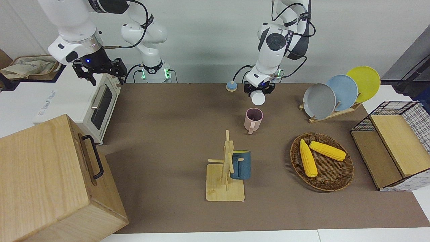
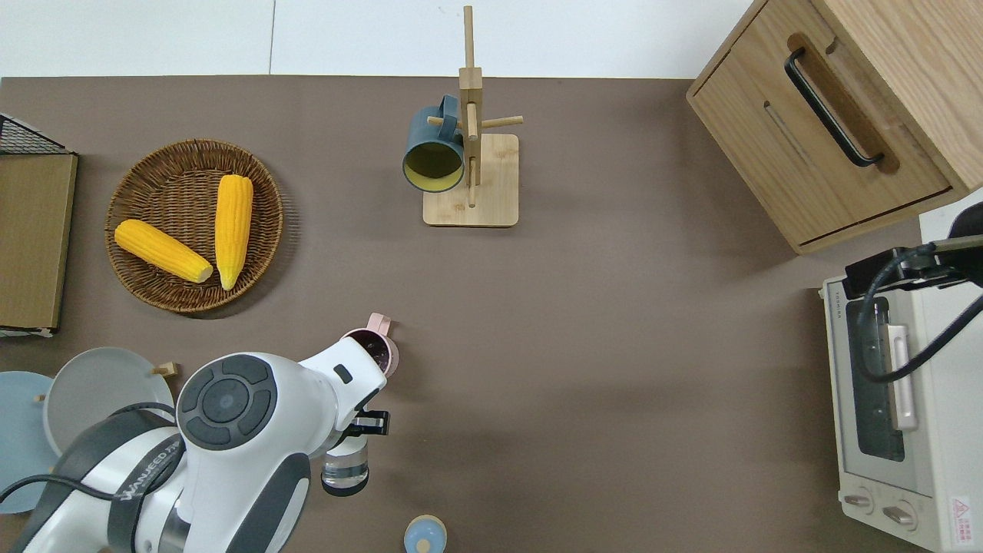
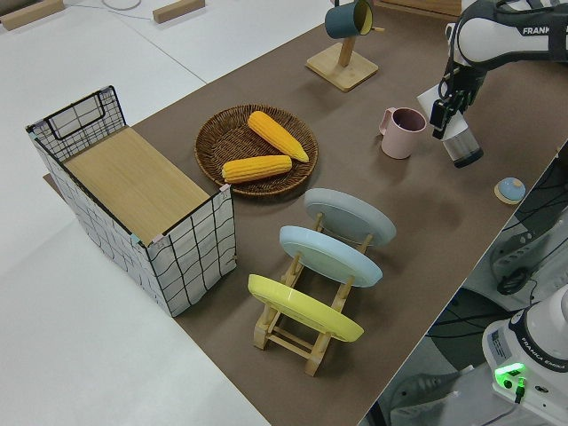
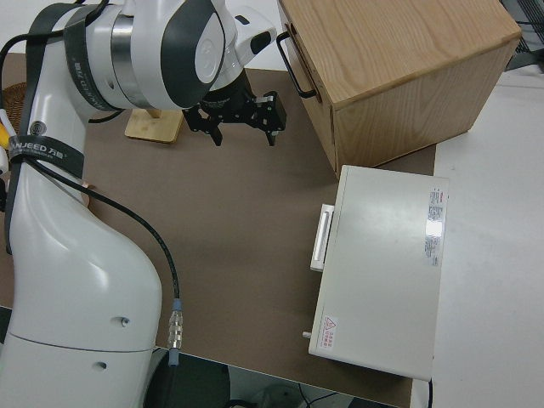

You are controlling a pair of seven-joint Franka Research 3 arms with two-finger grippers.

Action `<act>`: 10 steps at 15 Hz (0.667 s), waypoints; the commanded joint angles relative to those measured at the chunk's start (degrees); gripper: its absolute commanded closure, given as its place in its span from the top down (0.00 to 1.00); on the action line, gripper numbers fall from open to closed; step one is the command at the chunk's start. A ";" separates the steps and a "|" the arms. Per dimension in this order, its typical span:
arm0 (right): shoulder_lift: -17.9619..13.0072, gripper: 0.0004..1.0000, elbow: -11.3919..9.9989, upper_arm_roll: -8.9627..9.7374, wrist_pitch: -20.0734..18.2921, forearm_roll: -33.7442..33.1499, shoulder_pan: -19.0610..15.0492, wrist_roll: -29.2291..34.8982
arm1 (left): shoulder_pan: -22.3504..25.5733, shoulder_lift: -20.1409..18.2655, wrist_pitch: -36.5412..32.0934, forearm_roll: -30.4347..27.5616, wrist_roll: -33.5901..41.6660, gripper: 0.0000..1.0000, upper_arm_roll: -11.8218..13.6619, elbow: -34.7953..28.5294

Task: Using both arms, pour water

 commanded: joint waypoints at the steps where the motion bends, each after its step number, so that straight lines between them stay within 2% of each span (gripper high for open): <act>1: -1.08 0.99 -1.09 0.24 0.18 0.16 -0.49 -1.34 | -0.33 0.60 -3.52 0.39 -0.77 0.00 0.51 3.27; 10: -1.08 0.99 -1.09 0.33 0.18 0.16 -0.49 -1.34 | -0.24 2.27 -9.06 0.39 -0.95 0.00 0.51 6.88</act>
